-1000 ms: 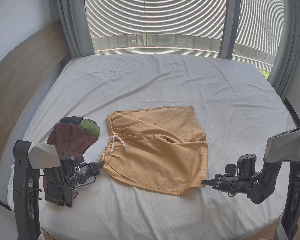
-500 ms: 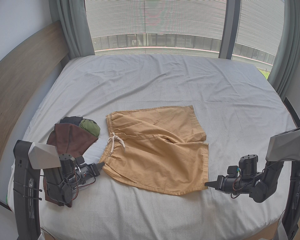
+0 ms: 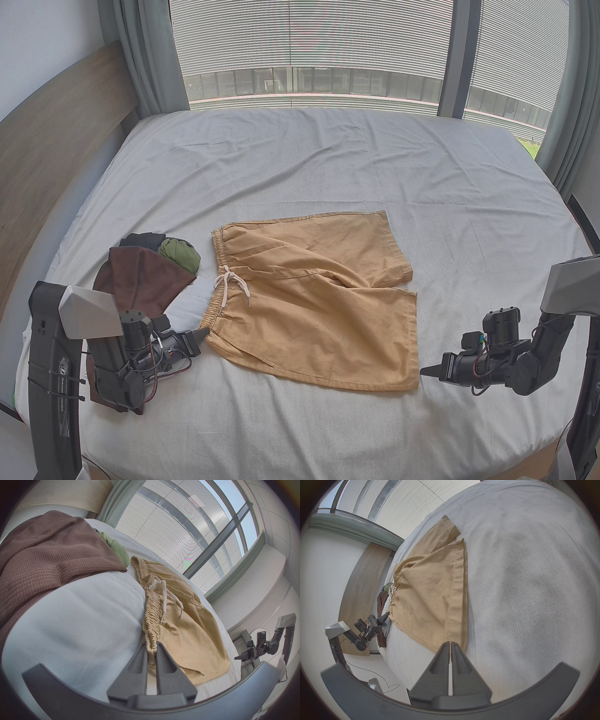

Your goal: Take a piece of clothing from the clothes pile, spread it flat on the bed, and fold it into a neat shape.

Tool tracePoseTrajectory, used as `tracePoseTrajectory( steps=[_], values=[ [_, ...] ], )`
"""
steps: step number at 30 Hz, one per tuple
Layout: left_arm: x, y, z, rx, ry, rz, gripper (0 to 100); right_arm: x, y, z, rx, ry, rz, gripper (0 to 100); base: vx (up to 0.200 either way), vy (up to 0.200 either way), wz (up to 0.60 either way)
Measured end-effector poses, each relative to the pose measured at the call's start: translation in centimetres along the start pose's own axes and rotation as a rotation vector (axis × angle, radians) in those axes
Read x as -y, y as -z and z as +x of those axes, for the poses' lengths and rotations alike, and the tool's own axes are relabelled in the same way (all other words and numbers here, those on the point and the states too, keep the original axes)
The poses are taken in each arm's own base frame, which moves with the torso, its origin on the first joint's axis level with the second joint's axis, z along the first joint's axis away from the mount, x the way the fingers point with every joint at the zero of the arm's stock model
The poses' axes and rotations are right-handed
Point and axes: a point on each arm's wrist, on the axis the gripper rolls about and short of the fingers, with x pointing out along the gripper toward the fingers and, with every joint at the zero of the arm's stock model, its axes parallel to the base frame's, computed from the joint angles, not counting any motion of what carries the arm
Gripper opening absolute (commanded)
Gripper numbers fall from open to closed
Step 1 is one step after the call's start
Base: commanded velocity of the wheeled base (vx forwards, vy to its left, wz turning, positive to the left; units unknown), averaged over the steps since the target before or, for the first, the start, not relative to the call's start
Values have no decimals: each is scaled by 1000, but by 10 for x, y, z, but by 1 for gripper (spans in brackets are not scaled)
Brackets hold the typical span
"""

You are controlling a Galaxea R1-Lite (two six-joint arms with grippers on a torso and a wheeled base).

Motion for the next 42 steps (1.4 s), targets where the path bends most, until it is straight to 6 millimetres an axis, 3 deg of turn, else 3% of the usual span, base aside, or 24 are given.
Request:
tracePoseTrajectory(
  steps=[5, 6, 42],
  values=[
    [0, 1, 0, -2, 2, 0, 0, 2, -2, 1, 6, 4, 5, 0, 0, 0, 0],
    [0, 1, 0, -2, 1, 0, 0, 3, -3, 2, 7, 4, 4, 100, 0, 0, 0],
    [1, -3, -1, 9, 0, 5, 0, -16, 14, 40, -109, 86, -39, 100, 0, 0, 0]
  ],
)
